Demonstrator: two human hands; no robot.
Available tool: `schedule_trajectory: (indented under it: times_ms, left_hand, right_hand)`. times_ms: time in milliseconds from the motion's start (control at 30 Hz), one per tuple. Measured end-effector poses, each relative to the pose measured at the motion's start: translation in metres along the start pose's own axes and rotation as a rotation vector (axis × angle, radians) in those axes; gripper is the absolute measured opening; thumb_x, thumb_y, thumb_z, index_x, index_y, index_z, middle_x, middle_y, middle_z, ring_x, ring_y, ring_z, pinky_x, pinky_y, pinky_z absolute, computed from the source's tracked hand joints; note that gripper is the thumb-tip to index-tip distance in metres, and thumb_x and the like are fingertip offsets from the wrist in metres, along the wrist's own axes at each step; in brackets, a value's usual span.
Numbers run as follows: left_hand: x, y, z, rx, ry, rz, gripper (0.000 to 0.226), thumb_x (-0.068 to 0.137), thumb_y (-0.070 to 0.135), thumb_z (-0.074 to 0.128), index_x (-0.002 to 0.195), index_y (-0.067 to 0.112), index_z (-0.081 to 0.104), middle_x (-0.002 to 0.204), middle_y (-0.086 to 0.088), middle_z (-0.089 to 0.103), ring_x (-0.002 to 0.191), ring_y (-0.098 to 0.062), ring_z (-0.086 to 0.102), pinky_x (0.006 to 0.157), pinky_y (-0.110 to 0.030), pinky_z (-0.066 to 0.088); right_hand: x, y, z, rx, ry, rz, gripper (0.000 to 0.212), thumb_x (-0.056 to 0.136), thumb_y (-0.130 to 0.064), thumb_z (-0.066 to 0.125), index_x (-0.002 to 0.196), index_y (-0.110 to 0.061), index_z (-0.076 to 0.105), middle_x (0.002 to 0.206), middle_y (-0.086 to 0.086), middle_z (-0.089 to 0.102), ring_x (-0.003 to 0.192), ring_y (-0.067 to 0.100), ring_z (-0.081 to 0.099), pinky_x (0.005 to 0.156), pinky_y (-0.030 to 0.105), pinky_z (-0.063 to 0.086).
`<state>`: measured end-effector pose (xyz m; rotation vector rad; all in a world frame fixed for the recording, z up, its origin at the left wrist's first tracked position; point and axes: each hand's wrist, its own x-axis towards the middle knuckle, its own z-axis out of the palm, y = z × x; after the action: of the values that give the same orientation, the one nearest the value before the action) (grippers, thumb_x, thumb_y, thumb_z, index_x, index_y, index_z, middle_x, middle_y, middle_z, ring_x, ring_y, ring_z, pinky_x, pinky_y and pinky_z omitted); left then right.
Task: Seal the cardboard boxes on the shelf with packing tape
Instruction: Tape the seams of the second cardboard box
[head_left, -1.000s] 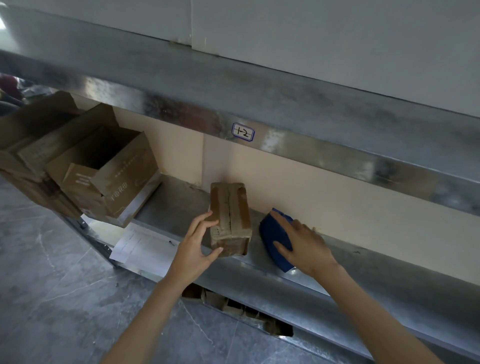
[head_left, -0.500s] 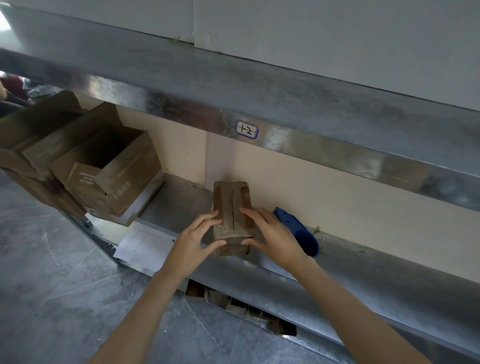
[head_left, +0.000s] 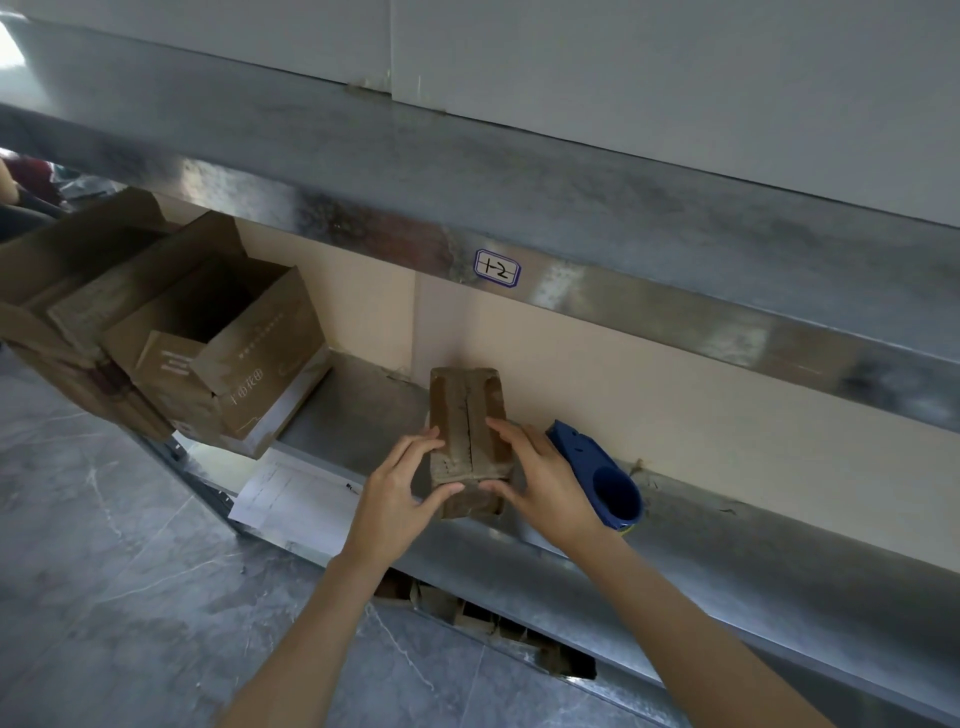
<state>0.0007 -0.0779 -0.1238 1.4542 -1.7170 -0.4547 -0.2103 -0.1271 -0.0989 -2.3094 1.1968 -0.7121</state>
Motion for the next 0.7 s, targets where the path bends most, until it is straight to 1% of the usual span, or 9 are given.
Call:
schedule_trajectory:
  times_ms: [100, 233, 300, 400, 433, 467, 533, 633, 700]
  left_hand:
    - [-0.001, 0.002, -0.001, -0.001, 0.004, -0.004, 0.053, 0.081, 0.048, 0.071, 0.124, 0.019, 0.060, 0.134, 0.011, 0.055, 0.129, -0.002, 0.050, 0.105, -0.012, 0.039]
    - [-0.002, 0.011, -0.004, -0.010, -0.007, -0.016, 0.048, 0.090, 0.046, 0.064, 0.130, 0.021, 0.055, 0.133, 0.010, 0.054, 0.124, 0.002, 0.049, 0.100, -0.008, 0.038]
    - [0.000, 0.016, -0.001, 0.017, 0.039, -0.030, 0.042, 0.089, 0.033, 0.066, 0.128, 0.019, 0.057, 0.129, 0.008, 0.057, 0.118, 0.001, 0.052, 0.095, -0.006, 0.040]
    - [0.002, 0.024, 0.008, 0.057, 0.132, -0.078, 0.040, 0.081, 0.014, 0.072, 0.120, 0.014, 0.061, 0.119, 0.004, 0.063, 0.106, -0.004, 0.060, 0.088, -0.012, 0.048]
    - [0.003, 0.027, 0.011, 0.067, 0.159, -0.097, 0.040, 0.078, 0.011, 0.073, 0.117, 0.013, 0.063, 0.115, 0.003, 0.065, 0.102, -0.005, 0.062, 0.085, -0.011, 0.048]
    - [0.005, 0.030, 0.013, 0.074, 0.186, -0.113, 0.039, 0.077, 0.008, 0.074, 0.114, 0.011, 0.064, 0.112, 0.003, 0.067, 0.097, -0.006, 0.063, 0.082, -0.008, 0.045]
    - [0.007, 0.031, 0.015, 0.076, 0.225, -0.133, 0.036, 0.075, 0.002, 0.073, 0.110, 0.010, 0.066, 0.108, 0.001, 0.069, 0.093, -0.007, 0.064, 0.081, -0.004, 0.041]
    - [0.007, 0.027, 0.013, 0.034, 0.225, -0.133, 0.034, 0.079, -0.001, 0.070, 0.111, 0.010, 0.067, 0.111, 0.000, 0.070, 0.099, -0.008, 0.063, 0.087, -0.001, 0.039]
    - [0.005, 0.021, 0.009, 0.009, 0.190, -0.106, 0.034, 0.083, 0.001, 0.070, 0.115, 0.012, 0.067, 0.116, 0.002, 0.069, 0.106, -0.007, 0.063, 0.093, -0.005, 0.041]
  right_hand:
    - [0.000, 0.000, 0.001, 0.015, 0.020, 0.003, 0.069, 0.086, -0.036, 0.072, 0.145, -0.020, 0.040, 0.136, 0.006, 0.051, 0.119, 0.020, 0.052, 0.097, 0.035, 0.050]
    - [-0.002, -0.004, -0.002, 0.038, 0.030, 0.008, 0.068, 0.089, -0.049, 0.065, 0.145, -0.022, 0.039, 0.134, 0.001, 0.050, 0.117, 0.013, 0.051, 0.095, 0.025, 0.047]
    - [-0.001, -0.009, 0.000, 0.025, 0.065, 0.017, 0.063, 0.090, -0.048, 0.062, 0.142, -0.020, 0.041, 0.132, 0.002, 0.051, 0.114, 0.013, 0.052, 0.093, 0.027, 0.048]
    - [0.003, -0.017, 0.006, 0.024, 0.140, 0.061, 0.062, 0.085, -0.049, 0.059, 0.136, -0.017, 0.047, 0.127, 0.001, 0.055, 0.111, 0.013, 0.053, 0.089, 0.028, 0.051]
    - [0.005, -0.019, 0.008, 0.036, 0.163, 0.079, 0.062, 0.083, -0.050, 0.059, 0.134, -0.017, 0.048, 0.125, 0.000, 0.055, 0.110, 0.012, 0.054, 0.087, 0.027, 0.051]
    - [0.006, -0.021, 0.011, 0.051, 0.185, 0.096, 0.061, 0.082, -0.049, 0.060, 0.133, -0.017, 0.049, 0.124, -0.001, 0.056, 0.109, 0.012, 0.055, 0.086, 0.027, 0.051]
    - [0.007, -0.021, 0.016, 0.069, 0.217, 0.124, 0.055, 0.083, -0.037, 0.064, 0.133, -0.019, 0.049, 0.123, -0.002, 0.056, 0.109, 0.013, 0.056, 0.085, 0.029, 0.052]
    - [0.008, -0.017, 0.016, 0.077, 0.231, 0.141, 0.049, 0.088, -0.019, 0.064, 0.134, -0.021, 0.047, 0.125, -0.002, 0.056, 0.110, 0.013, 0.057, 0.086, 0.034, 0.054]
    - [0.009, -0.015, 0.014, 0.085, 0.223, 0.138, 0.046, 0.091, -0.015, 0.061, 0.135, -0.020, 0.048, 0.126, -0.001, 0.056, 0.111, 0.013, 0.057, 0.086, 0.035, 0.054]
